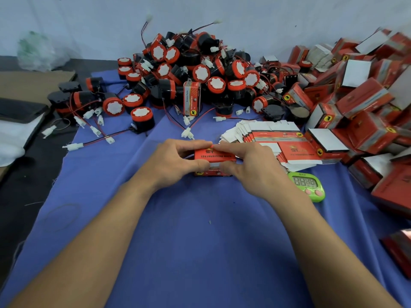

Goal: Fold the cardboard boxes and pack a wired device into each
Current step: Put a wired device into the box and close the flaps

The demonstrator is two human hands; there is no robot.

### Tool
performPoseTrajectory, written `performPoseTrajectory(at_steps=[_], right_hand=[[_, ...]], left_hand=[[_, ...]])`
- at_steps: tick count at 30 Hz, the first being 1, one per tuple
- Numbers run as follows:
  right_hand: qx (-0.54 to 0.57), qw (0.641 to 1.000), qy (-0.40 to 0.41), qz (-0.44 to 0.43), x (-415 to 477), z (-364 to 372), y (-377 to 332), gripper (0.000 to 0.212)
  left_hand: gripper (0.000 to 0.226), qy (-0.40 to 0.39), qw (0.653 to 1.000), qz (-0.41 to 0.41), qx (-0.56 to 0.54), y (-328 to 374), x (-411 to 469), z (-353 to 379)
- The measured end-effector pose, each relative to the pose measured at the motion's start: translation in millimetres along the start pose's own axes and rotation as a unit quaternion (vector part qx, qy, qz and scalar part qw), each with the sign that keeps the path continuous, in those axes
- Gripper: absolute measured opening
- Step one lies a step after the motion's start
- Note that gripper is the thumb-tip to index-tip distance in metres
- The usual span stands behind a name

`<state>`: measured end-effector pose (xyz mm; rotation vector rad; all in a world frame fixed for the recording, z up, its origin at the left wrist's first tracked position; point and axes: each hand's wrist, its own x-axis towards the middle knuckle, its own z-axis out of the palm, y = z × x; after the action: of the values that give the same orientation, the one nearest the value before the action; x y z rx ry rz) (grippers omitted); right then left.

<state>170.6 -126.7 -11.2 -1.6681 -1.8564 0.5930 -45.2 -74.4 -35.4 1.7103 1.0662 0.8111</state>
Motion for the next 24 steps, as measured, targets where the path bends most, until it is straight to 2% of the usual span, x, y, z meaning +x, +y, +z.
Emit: performPoseTrajectory(at_steps=[5,10,18,24], right_hand=[[0.012,1.000,-0.021,-0.006,-1.6,-2.4,4.0,0.041],[0.017,0.999,-0.022,-0.030,-0.8,-2.5,10.8,0.037],[0.077,0.995,0.015,-0.056,-0.7,1.1,22.7,0.028],[0.090,0.993,0.041,-0.069,-1.1,5.4,25.0,0.024]], left_hand=[[0.035,0.018,1.000,0.009,0.015,-1.8,-1.4,0.1],[0.053,-0.001,0.998,0.020,0.054,-2.3,-1.4,-1.8],[0.034,0.046,0.993,0.045,0.095,-2.0,-1.5,4.7],[0.035,0.068,0.983,0.090,0.144,1.6,-5.1,11.3]])
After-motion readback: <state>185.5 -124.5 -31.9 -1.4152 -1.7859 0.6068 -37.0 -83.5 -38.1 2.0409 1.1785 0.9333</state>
